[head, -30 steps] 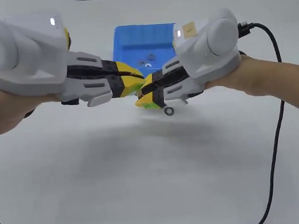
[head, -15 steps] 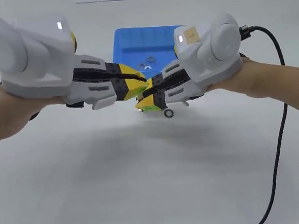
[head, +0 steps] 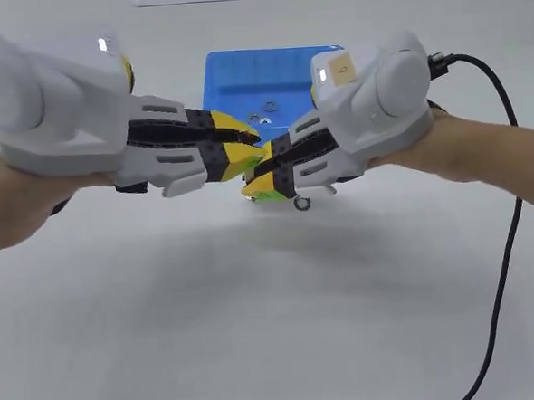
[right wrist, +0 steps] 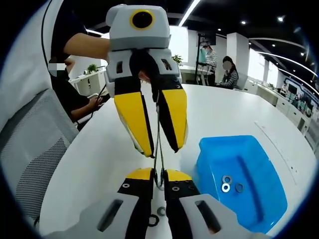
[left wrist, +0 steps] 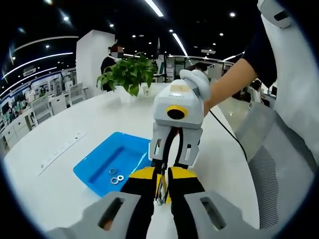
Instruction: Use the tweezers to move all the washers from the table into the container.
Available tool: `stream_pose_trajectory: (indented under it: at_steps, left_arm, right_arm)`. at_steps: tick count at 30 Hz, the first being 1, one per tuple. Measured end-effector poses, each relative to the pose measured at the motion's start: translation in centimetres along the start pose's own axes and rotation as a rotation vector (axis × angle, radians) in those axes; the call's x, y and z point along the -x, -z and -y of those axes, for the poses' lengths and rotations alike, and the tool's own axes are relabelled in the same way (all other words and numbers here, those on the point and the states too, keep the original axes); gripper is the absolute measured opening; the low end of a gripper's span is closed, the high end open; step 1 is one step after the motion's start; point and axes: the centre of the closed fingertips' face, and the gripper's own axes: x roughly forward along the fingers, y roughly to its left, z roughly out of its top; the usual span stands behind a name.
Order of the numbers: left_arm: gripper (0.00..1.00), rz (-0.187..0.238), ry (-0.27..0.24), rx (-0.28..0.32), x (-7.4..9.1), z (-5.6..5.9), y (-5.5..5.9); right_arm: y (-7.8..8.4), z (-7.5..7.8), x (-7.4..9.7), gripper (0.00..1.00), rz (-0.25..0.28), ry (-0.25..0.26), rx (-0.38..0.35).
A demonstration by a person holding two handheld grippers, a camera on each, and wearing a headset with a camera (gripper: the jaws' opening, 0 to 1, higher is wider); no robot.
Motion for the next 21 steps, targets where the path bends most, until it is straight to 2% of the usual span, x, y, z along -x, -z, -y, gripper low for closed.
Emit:
stream_pose_trajectory:
  at_steps: [2, 3, 4, 9, 15, 17, 18, 19, 20, 21]
  left_arm:
    - [0.17, 0.04, -0.027, 0.002, 0.3, -0.4, -0.8]
    - [0.18, 0.076, -0.029, 0.02, 0.6, -0.5, -1.4]
    - [0.18, 0.085, -0.034, 0.023, 0.7, -0.7, -1.7]
    - [0.26, 0.095, -0.06, 0.013, 1.4, -1.0, -2.0]
    - [0.32, 0.089, -0.07, 0.006, 3.3, -0.5, -1.5]
    - [0.39, 0.09, -0.137, -0.092, 4.4, -0.9, -1.6]
    - [0.44, 0.106, -0.122, -0.042, 4.7, -0.3, -1.7]
    - [0.52, 0.134, -0.119, -0.007, 5.0, 0.1, -2.1]
    - [0.58, 0.163, -0.13, 0.004, 5.2, 0.2, -2.5]
    - [0.62, 0.163, -0.152, -0.008, 5.7, 0.1, -2.5]
  right_arm:
    - [-0.2, -0.1, 0.1, 0.08, 0.005, 0.003, -0.003]
    - [-0.2, -0.1, 0.1, 0.08, 0.008, 0.004, -0.004]
    - [-0.4, -0.1, 0.1, 0.08, 0.012, 0.007, -0.008]
    - [-1.0, 0.2, 0.4, 0.08, 0.03, 0.024, -0.025]
    - [-2.4, 0.7, 1.7, 0.08, 0.07, 0.063, -0.049]
    - [-3.0, 0.8, 2.2, 0.08, 0.08, 0.074, -0.049]
    - [-3.2, 0.8, 2.5, 0.08, 0.087, 0.077, -0.052]
    - [-3.5, 0.7, 2.7, 0.08, 0.097, 0.078, -0.059]
    - [-3.8, 0.7, 3.0, 0.08, 0.105, 0.083, -0.06]
    - [-4.1, 0.6, 3.1, 0.08, 0.108, 0.087, -0.058]
